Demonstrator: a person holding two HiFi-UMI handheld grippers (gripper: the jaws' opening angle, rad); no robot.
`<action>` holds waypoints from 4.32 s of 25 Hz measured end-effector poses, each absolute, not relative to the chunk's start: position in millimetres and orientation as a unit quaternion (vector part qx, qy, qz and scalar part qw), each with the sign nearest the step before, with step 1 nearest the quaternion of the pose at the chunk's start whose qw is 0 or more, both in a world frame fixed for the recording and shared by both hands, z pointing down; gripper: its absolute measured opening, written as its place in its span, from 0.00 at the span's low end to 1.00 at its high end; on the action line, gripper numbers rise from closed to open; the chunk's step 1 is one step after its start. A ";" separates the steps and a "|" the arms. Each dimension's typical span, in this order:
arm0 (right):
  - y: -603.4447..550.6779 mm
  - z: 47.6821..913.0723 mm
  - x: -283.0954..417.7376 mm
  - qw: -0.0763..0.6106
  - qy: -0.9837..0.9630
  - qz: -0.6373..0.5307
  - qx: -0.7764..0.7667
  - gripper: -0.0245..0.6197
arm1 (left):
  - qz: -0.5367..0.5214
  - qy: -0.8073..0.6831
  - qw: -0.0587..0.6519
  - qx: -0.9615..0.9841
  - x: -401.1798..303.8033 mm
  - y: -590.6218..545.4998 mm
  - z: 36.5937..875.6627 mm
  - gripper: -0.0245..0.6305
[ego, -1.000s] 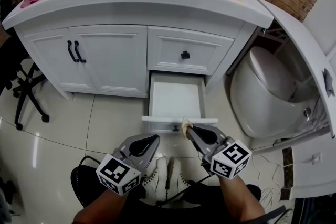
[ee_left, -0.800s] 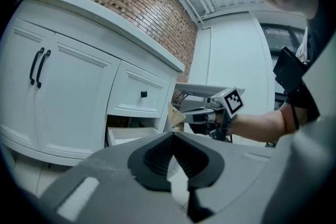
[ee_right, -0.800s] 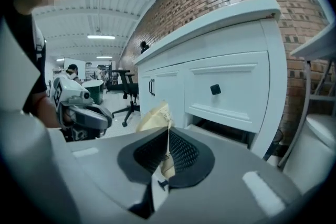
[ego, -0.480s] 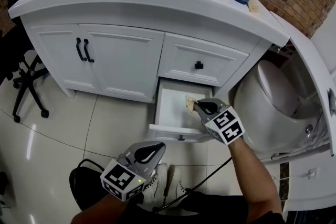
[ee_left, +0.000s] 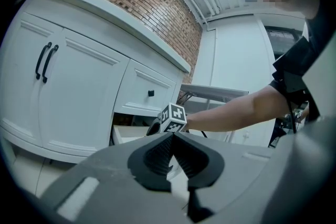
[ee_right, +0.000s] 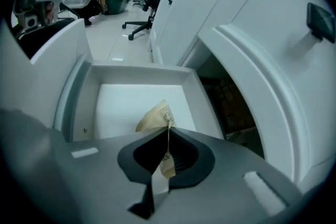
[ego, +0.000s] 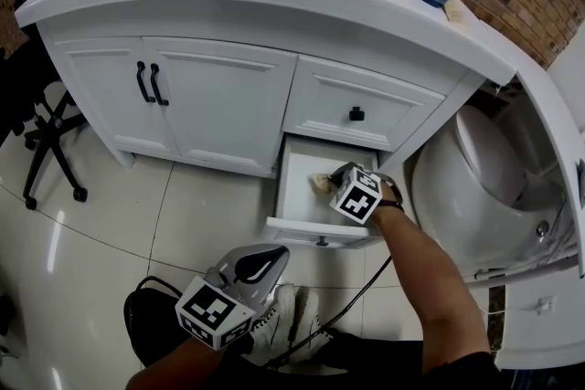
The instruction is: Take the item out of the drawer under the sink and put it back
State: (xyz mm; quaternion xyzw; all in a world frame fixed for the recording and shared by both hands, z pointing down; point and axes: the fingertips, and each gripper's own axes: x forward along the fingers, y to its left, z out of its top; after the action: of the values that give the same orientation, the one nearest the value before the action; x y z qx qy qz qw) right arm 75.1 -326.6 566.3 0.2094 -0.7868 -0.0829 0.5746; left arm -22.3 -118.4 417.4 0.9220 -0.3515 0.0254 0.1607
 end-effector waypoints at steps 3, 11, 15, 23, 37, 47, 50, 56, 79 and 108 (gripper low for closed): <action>-329.3 576.4 69.8 0.584 -0.782 -0.090 0.198 0.05 | 0.022 -0.353 0.162 0.921 -23.8 -118.5 416.9 0.05; -324.0 575.4 73.2 0.589 -0.779 -0.090 0.195 0.17 | 0.023 -0.354 0.163 0.921 -27.8 -116.5 417.5 0.05; -320.9 567.1 74.8 0.583 -0.782 -0.088 0.202 0.17 | 0.021 -0.353 0.164 0.921 -27.0 -113.7 416.3 0.05; -308.4 531.0 68.0 0.555 -0.792 -0.111 0.226 0.14 | 0.016 -0.356 0.165 0.920 -27.5 -108.5 410.1 0.05; -209.1 428.0 62.5 0.353 -0.879 -0.046 0.317 0.05 | 0.023 -0.351 0.170 0.921 -10.3 -97.7 402.0 0.05; -127.8 393.1 90.3 0.160 -0.911 0.080 0.370 0.05 | 0.017 -0.357 0.155 0.921 -4.5 -99.6 398.4 0.05; -116.8 398.7 95.9 0.146 -0.909 0.091 0.379 0.05 | 0.020 -0.357 0.156 0.921 -3.2 -100.1 399.9 0.05; -110.8 397.5 98.8 0.122 -0.908 0.112 0.385 0.05 | 0.020 -0.356 0.151 0.922 0.2 -100.8 396.3 0.05; -5.6 364.9 107.6 0.079 -0.904 0.109 0.405 0.05 | 0.005 -0.354 0.121 0.928 -6.4 -11.2 364.6 0.05; -5.1 361.0 99.7 0.066 -0.907 0.112 0.401 0.05 | 0.007 -0.348 0.109 0.931 -5.4 -12.5 359.8 0.05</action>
State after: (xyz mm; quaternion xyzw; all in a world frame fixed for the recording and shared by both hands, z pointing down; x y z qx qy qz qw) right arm 99.7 -5.1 361.0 0.4007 -0.9069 0.1117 0.0663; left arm -5.4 -12.5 359.8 0.9310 -0.3484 0.0067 0.1087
